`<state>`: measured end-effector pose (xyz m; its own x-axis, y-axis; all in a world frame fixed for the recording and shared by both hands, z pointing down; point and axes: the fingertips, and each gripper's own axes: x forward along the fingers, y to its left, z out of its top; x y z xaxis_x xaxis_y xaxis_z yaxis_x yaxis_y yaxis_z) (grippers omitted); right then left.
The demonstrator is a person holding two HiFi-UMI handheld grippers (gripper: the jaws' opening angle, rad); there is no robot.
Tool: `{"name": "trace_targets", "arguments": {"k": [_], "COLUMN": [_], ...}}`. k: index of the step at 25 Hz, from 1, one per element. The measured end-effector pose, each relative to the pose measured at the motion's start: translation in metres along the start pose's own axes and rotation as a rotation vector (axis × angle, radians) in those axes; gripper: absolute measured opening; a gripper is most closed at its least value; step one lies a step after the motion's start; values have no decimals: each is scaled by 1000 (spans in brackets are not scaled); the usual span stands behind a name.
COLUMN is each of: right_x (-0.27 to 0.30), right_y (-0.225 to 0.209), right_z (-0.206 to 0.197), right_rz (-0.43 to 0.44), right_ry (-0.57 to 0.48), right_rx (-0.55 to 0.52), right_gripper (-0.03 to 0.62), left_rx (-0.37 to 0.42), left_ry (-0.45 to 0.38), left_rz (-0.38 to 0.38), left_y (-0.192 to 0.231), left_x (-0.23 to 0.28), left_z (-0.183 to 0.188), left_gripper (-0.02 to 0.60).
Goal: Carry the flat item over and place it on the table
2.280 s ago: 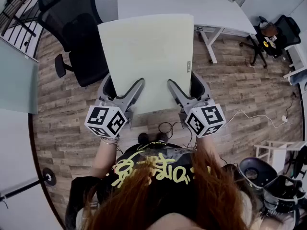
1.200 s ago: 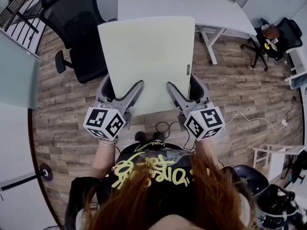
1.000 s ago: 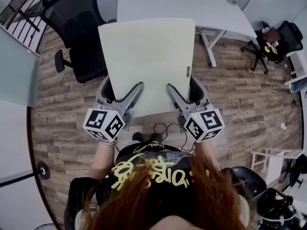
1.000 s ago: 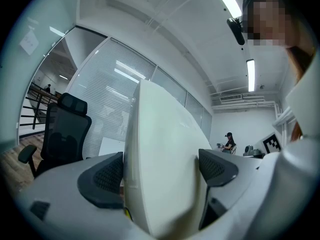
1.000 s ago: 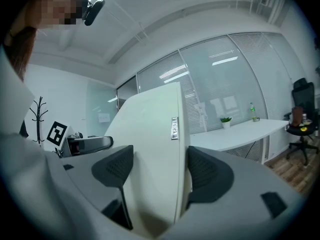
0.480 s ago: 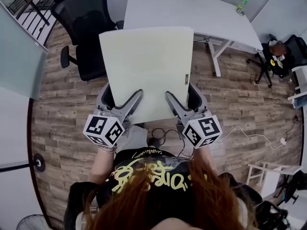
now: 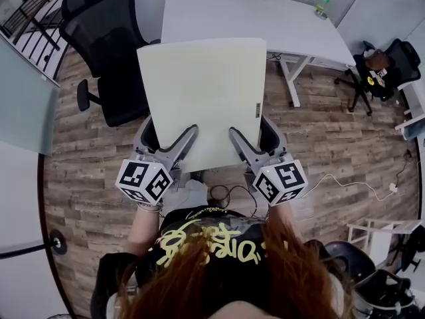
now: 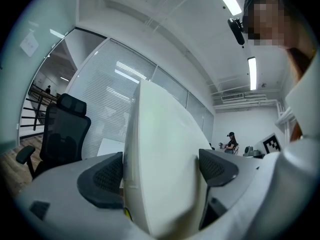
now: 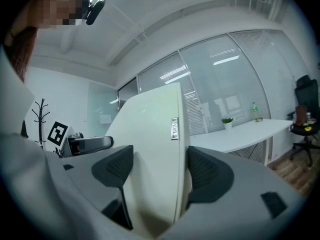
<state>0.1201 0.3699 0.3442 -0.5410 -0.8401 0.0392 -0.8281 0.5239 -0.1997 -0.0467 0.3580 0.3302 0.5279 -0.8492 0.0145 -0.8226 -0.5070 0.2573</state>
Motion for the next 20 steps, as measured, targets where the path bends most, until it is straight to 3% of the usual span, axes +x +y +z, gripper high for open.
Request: {"name": "trace_targets", "arguments": {"k": [20], "right_x": [129], "right_y": [-55], "right_z": [14], "right_rz": [-60], "right_ry": [10], "right_rx": [7], "right_gripper": [336], "left_rx": [-14], "left_ry": [23], "left_rz": [-54], "left_y": [93], "left_x": [115], "left_z": [23], "left_gripper": [468]}}
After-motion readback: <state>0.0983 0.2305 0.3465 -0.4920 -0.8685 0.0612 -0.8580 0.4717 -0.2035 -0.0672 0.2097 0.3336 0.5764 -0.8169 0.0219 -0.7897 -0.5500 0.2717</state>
